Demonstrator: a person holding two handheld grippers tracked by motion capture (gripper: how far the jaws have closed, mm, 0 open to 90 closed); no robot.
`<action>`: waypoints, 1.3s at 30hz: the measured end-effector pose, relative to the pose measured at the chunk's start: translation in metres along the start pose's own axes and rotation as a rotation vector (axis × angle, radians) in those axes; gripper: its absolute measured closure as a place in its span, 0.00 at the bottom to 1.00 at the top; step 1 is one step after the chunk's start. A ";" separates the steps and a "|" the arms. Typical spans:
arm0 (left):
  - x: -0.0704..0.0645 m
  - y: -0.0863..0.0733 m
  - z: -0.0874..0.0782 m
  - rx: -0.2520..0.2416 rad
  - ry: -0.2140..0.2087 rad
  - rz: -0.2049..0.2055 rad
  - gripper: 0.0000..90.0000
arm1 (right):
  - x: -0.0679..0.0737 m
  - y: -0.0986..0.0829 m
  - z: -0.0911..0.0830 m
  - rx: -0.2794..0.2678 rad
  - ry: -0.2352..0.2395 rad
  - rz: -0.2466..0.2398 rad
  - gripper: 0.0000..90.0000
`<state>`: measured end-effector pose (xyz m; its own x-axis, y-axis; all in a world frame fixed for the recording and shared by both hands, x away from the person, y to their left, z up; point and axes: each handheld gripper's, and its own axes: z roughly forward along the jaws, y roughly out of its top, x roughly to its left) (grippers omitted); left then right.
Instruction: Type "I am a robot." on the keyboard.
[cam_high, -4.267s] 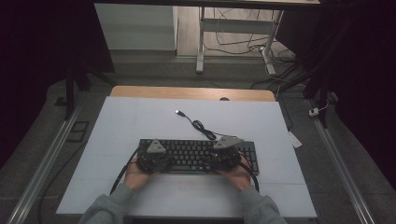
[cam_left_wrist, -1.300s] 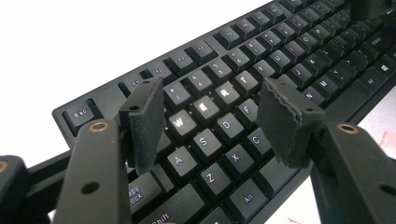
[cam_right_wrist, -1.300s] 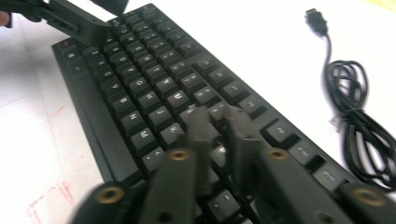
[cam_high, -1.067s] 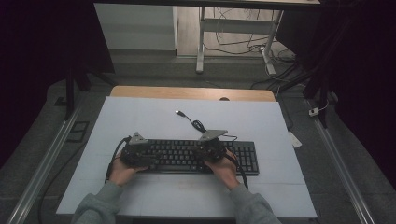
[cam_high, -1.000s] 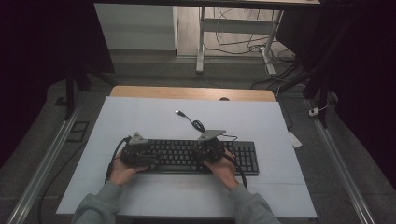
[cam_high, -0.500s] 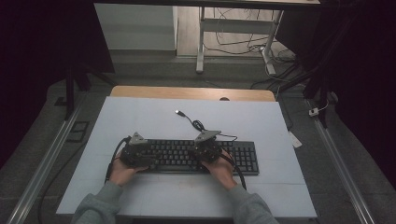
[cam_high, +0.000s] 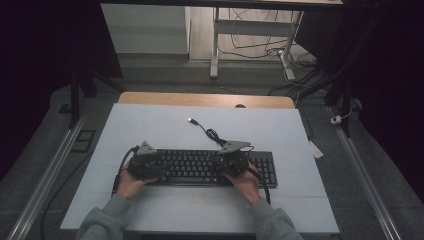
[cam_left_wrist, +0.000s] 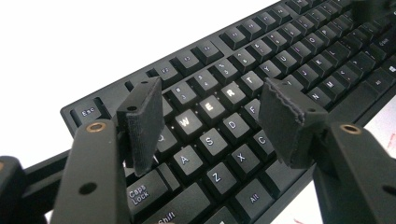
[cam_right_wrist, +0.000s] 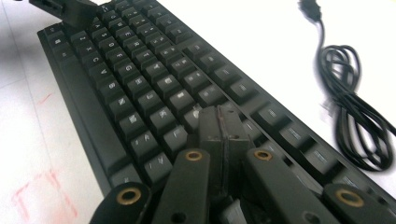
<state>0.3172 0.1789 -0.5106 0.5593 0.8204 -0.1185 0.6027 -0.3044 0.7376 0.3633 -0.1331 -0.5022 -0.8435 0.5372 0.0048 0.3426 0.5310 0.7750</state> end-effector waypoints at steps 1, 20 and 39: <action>0.000 0.000 0.000 0.000 0.000 0.000 0.44 | -0.001 -0.002 -0.003 -0.008 0.001 0.007 0.94; 0.003 0.000 -0.002 -0.008 0.001 -0.010 0.44 | -0.006 -0.029 -0.034 -0.018 -0.045 0.010 0.58; 0.002 0.002 0.001 -0.013 0.003 -0.012 0.46 | -0.009 -0.031 -0.035 -0.023 -0.056 0.008 0.57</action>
<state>0.3196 0.1795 -0.5100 0.5501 0.8256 -0.1252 0.6022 -0.2884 0.7444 0.3454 -0.1770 -0.5037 -0.8162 0.5773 -0.0233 0.3392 0.5114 0.7896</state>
